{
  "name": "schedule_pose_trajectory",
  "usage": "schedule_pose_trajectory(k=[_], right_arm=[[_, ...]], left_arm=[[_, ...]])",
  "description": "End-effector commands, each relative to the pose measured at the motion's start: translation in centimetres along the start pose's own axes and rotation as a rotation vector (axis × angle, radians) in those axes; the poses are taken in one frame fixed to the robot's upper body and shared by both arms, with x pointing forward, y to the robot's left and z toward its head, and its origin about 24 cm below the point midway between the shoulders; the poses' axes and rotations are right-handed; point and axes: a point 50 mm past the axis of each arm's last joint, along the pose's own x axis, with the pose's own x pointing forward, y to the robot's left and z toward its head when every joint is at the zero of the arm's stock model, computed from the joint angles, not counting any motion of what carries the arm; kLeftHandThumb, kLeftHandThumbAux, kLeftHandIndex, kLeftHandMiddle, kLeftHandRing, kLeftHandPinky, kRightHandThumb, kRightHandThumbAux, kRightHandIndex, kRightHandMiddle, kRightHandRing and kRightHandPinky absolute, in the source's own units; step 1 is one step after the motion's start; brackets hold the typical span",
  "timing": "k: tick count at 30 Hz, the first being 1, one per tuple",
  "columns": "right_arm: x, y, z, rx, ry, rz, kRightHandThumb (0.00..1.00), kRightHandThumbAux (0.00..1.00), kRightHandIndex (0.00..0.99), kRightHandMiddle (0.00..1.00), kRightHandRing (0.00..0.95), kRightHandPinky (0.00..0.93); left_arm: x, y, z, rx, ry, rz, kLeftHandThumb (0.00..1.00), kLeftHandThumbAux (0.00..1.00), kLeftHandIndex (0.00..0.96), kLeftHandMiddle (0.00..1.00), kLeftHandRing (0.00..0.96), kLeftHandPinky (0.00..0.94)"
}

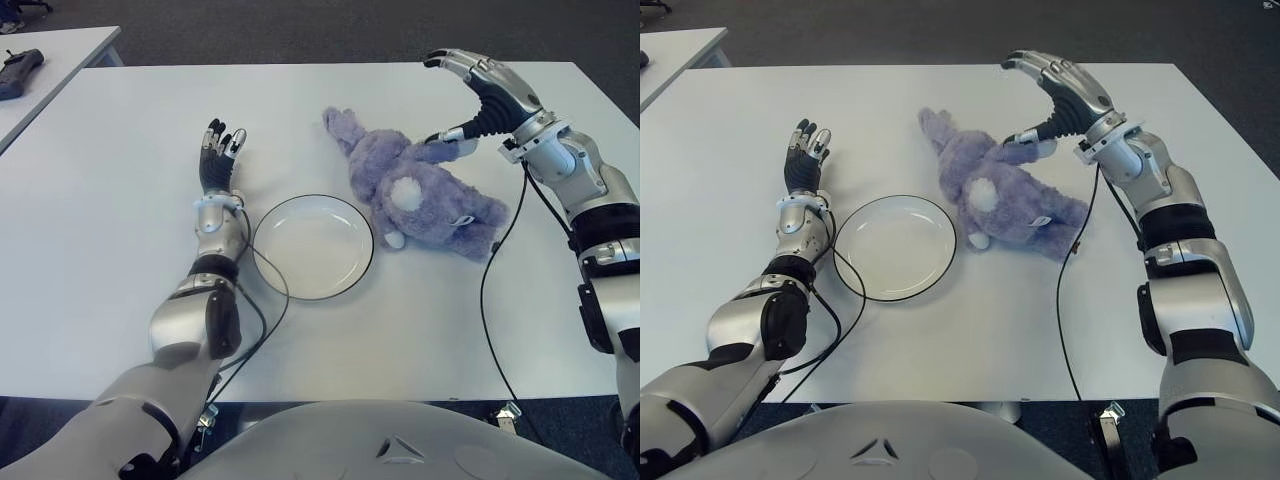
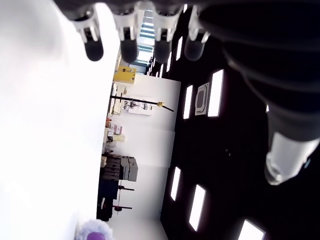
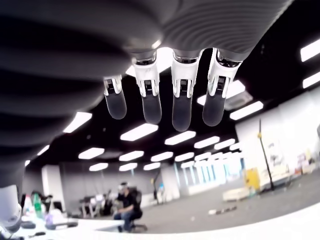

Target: Put the doll into the plate.

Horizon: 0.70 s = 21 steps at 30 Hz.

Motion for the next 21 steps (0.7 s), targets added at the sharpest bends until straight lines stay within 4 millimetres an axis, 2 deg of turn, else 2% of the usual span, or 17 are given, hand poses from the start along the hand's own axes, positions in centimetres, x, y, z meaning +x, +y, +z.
schedule_pose_trajectory(k=[1, 11, 21], right_arm=[[-1.0, 0.1, 0.2, 0.011, 0.003, 0.077, 0.0, 0.605, 0.093, 0.105, 0.123, 0.164], [-2.0, -0.4, 0.9, -0.022, -0.003, 0.151, 0.009, 0.568, 0.061, 0.082, 0.095, 0.108], [-2.9, -1.2, 1.2, -0.075, 0.035, 0.264, 0.027, 0.543, 0.041, 0.069, 0.079, 0.098]], left_arm=[[-8.9, 3.1, -10.6, -0.023, 0.47, 0.124, 0.0, 0.605, 0.007, 0.072, 0.042, 0.001], [-8.9, 3.1, -10.6, -0.019, 0.472, 0.124, 0.0, 0.59, 0.003, 0.07, 0.038, 0.0], [-8.9, 3.1, -10.6, -0.013, 0.475, 0.115, 0.0, 0.586, 0.0, 0.071, 0.038, 0.0]])
